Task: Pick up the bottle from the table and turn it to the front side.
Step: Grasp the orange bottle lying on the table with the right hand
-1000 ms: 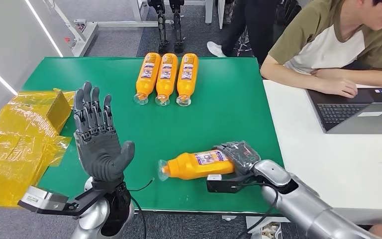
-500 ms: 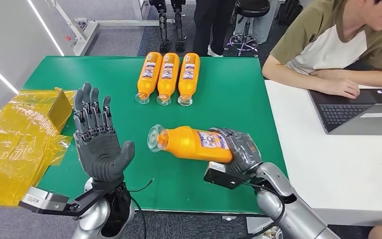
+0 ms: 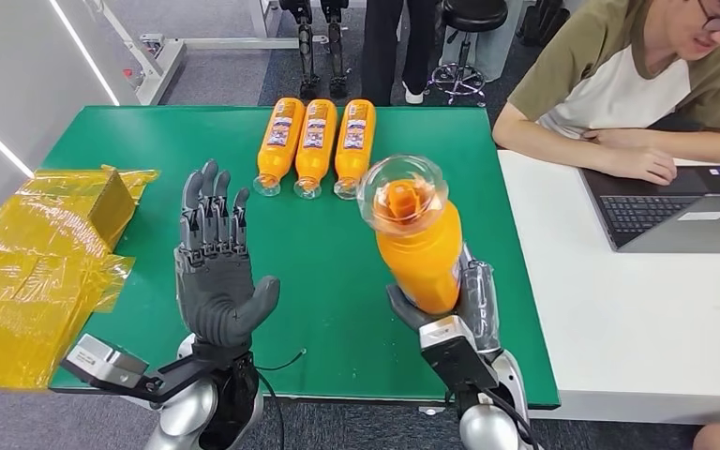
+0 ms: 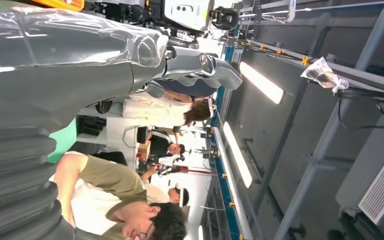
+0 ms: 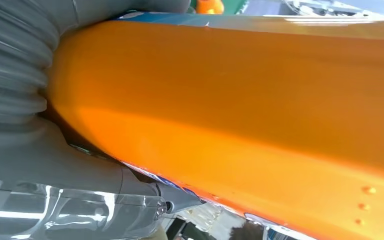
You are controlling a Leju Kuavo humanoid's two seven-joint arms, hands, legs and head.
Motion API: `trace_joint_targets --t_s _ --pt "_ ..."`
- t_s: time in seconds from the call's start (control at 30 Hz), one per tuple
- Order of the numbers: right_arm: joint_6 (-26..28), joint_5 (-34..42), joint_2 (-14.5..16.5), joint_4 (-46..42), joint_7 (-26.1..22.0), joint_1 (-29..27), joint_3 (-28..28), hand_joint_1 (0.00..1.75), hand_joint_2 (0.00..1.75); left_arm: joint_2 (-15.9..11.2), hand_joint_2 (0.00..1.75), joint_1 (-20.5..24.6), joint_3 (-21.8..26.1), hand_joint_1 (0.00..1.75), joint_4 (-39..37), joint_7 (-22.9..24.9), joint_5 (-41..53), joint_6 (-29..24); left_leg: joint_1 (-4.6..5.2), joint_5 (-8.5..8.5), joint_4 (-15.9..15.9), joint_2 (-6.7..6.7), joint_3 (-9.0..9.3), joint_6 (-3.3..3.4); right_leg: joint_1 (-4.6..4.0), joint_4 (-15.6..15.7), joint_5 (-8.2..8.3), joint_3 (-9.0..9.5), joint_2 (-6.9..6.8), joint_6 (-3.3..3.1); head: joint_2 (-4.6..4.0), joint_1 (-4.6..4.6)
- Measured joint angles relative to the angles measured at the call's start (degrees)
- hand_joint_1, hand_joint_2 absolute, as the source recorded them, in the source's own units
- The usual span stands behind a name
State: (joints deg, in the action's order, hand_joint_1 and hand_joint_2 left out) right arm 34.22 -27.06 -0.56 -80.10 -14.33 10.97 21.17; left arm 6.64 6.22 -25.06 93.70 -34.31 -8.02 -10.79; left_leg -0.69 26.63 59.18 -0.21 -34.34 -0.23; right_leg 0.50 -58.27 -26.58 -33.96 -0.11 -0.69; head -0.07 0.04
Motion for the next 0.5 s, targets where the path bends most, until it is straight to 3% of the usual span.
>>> trace_joint_targets --t_s 0.3,0.5 --pt "-0.2 -0.4 2.3 -3.6 -1.5 -3.5 -1.0 1.75 1.75 -0.4 1.75 1.0 -2.0 0.00 -3.0 4.5 0.7 8.0 0.01 0.00 0.0 -0.01 0.00 0.00 0.02 0.0 0.01 -0.01 0.00 0.01 0.00 0.00" --pt "-3.2 -4.6 2.9 -6.8 -0.5 -5.9 -0.3 1.75 1.75 -0.4 1.75 2.9 -3.3 0.00 -6.4 6.5 -0.7 13.4 0.01 0.01 0.0 -0.01 -0.01 0.00 0.01 0.0 0.00 -0.03 0.00 0.00 0.00 0.00"
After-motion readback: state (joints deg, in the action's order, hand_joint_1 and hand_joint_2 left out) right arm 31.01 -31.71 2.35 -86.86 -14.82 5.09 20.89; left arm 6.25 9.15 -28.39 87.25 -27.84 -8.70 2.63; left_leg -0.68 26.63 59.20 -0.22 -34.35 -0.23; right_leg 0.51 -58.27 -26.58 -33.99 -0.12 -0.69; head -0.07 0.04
